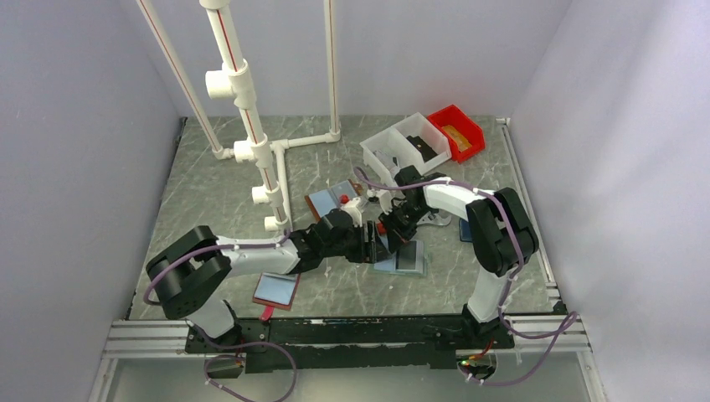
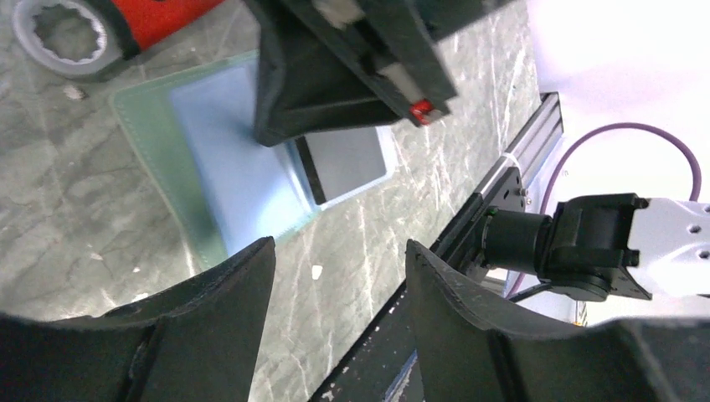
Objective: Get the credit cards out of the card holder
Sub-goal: Remove the credit card from the card holder.
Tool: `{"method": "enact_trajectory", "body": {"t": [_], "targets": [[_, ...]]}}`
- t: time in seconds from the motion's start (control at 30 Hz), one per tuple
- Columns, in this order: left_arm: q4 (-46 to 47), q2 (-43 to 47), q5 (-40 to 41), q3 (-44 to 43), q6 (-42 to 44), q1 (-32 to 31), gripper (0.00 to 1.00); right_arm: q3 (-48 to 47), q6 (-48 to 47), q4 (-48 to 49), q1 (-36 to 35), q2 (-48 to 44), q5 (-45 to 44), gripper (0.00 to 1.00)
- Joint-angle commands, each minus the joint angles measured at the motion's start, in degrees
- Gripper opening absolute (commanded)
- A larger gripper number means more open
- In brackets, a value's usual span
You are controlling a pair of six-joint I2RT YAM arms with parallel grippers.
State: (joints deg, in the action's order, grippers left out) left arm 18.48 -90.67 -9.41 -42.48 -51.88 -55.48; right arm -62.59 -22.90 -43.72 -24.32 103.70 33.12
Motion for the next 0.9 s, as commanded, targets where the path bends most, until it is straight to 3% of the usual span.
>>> {"method": "enact_trajectory", "body": {"t": [0.0, 0.27, 0.63, 0.87], "targets": [[-1.5, 1.4, 1.4, -2.9, 3.7, -1.4, 0.61, -0.9, 3.0, 3.6, -0.3, -0.2, -0.5, 0.03], [4.1, -10.0, -4.1, -8.4, 2.3, -1.2, 0.53, -3.5, -4.2, -3.4, 0.7, -1.7, 3.7, 0.03], [6.4, -18.0, -8.7, -11.9, 1.2, 1.8, 0.55, 0.0, -9.4, -4.5, 5.2, -7.6, -6.5, 0.04], [7.3, -19.4, -9.5, -12.2, 0.3, 1.9, 0.55, 0.4, -14.1, -8.9, 8.0, -7.4, -6.6, 0.03]]}}
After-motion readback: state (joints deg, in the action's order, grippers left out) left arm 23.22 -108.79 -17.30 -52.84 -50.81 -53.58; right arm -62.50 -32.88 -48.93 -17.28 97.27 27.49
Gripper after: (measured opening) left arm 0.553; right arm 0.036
